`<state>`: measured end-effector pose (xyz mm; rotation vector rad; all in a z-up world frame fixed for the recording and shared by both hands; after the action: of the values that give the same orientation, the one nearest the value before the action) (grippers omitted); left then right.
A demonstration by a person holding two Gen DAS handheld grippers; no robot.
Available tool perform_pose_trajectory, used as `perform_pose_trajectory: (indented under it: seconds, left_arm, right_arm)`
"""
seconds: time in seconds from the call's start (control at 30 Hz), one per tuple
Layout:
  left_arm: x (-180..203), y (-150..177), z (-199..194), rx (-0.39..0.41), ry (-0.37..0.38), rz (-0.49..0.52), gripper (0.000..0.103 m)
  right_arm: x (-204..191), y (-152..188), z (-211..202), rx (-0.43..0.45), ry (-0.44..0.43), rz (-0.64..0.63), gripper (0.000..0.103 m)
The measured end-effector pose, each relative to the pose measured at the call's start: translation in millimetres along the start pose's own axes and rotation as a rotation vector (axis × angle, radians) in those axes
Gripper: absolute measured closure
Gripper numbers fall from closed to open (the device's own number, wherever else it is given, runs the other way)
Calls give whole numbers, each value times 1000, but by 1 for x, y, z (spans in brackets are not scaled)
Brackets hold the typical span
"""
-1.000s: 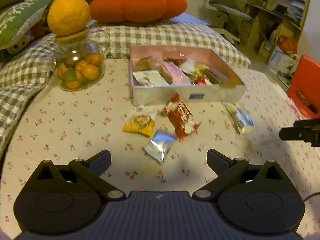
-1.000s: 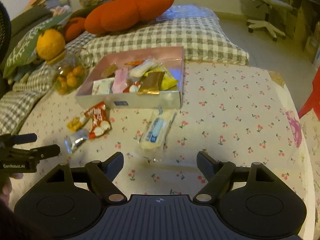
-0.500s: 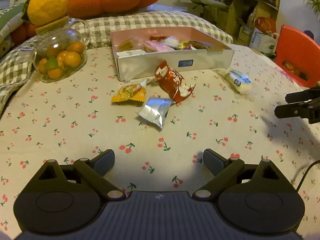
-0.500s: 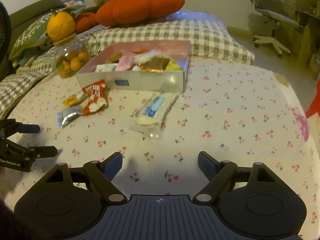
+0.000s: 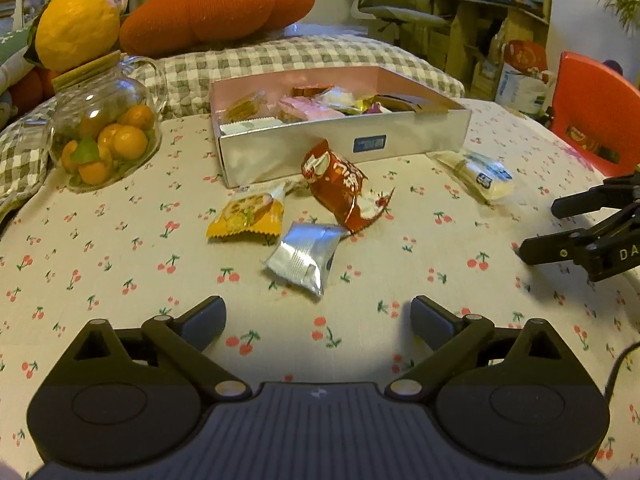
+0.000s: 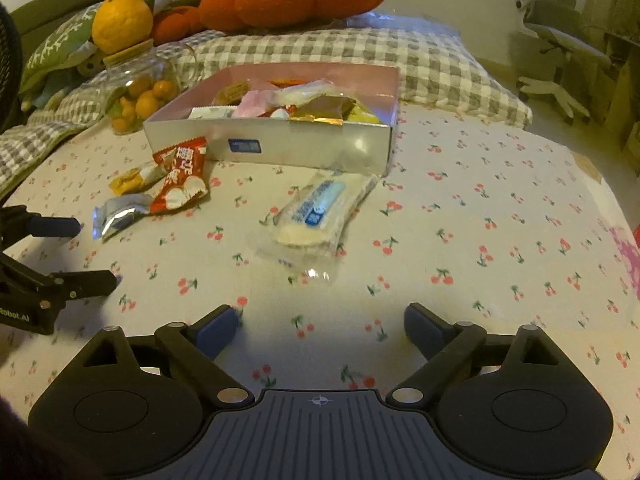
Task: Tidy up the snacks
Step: 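Grasp the silver foil packet with the left tool while the right grasps the clear milk-stick packet, then lift both held packets and carry them toward the box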
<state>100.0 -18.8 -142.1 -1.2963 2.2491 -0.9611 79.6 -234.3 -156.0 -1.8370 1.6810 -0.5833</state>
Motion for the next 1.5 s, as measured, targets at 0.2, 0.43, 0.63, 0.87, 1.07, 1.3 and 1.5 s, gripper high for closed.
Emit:
perform_pose_trajectory:
  seconds: [0.2, 0.43, 0.63, 0.87, 1.07, 1.3, 1.5]
  left_arm:
    - [0, -12, 8, 13, 5, 1, 19]
    - [-4, -20, 13, 24, -5, -20, 38]
    - [-7, -23, 12, 20, -13, -39, 55]
    - [-8, -25, 10, -7, -19, -66, 71]
    - [1, -22, 3, -46, -1, -93, 74]
    - [19, -16, -4, -82, -9, -83, 75]
    - [27, -14, -7, -107, -31, -97, 74]
  right_arm:
    - [-1, -15, 15, 11, 14, 18, 9]
    - [-2, -30, 25, 18, 11, 46, 10]
    - [0, -42, 27, 52, 23, 68, 13]
    - [-1, -42, 27, 40, 3, 60, 63]
    - [6, -39, 20, 42, -12, 98, 74]
    - [13, -23, 5, 8, -23, 90, 76]
    - [11, -14, -7, -39, -20, 61, 76]
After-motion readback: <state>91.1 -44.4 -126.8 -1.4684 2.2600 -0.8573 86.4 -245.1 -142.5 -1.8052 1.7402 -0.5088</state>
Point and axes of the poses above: each gripper's, at about its wrist camera, not at the fingertips, and z roughly the way its jaws point, x to its right, y to its underside, the point moved 6 cm from there along z, roughly the way its jaws point, and after that the axes turned 1 degree about y, right-handed, at the moved point
